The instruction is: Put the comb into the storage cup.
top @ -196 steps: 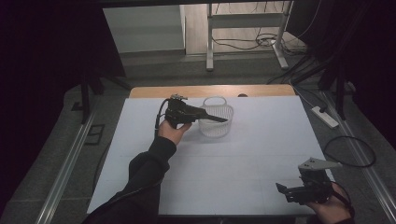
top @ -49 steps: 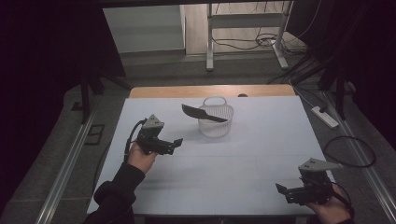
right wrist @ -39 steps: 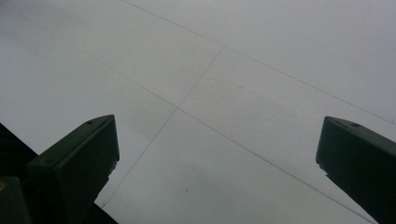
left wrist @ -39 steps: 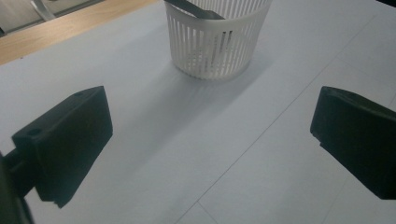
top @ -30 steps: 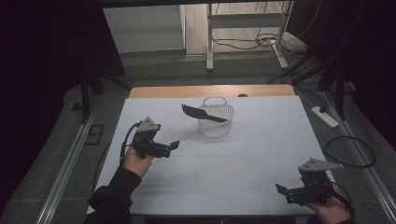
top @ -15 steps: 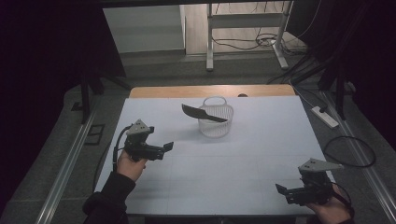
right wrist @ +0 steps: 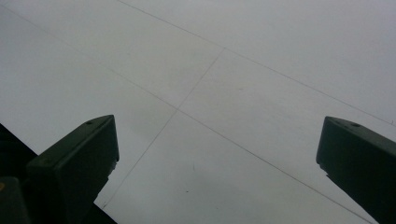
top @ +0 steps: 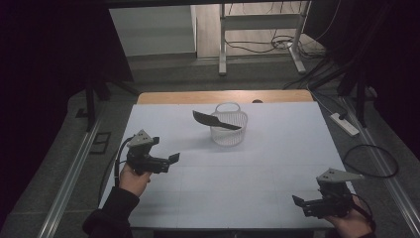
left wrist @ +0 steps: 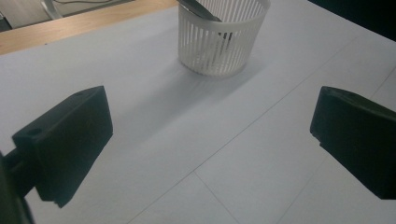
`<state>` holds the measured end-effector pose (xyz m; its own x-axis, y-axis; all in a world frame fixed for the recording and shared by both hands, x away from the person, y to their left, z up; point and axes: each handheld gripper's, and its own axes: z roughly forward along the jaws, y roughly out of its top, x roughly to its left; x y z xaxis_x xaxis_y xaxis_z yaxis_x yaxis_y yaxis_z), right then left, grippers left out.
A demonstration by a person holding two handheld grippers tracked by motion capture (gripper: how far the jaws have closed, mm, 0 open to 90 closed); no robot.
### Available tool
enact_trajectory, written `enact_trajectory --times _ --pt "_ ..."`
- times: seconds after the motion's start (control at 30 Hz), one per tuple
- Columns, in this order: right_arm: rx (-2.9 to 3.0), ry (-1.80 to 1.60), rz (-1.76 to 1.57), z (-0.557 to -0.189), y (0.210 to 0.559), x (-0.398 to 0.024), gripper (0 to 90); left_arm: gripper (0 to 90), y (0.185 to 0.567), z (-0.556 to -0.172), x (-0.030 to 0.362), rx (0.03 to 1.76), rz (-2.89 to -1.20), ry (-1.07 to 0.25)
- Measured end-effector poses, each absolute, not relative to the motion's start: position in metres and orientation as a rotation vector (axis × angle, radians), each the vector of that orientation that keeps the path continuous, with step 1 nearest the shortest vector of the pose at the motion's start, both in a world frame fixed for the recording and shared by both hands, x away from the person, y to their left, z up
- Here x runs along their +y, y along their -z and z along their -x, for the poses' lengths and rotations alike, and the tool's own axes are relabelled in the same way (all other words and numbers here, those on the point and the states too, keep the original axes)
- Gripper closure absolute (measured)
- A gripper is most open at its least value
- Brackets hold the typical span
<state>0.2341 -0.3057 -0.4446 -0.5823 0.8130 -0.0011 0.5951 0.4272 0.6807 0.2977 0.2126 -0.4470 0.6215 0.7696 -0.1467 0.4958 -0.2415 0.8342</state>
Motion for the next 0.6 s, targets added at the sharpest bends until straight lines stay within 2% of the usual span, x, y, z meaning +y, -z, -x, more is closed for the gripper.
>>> enact_trajectory --times 0.6 --pt "2.354 -0.925 -1.206 -0.234 0.444 -0.305 0.0 0.0 0.448 -0.283 0.220 1.020 -1.899 -0.363"
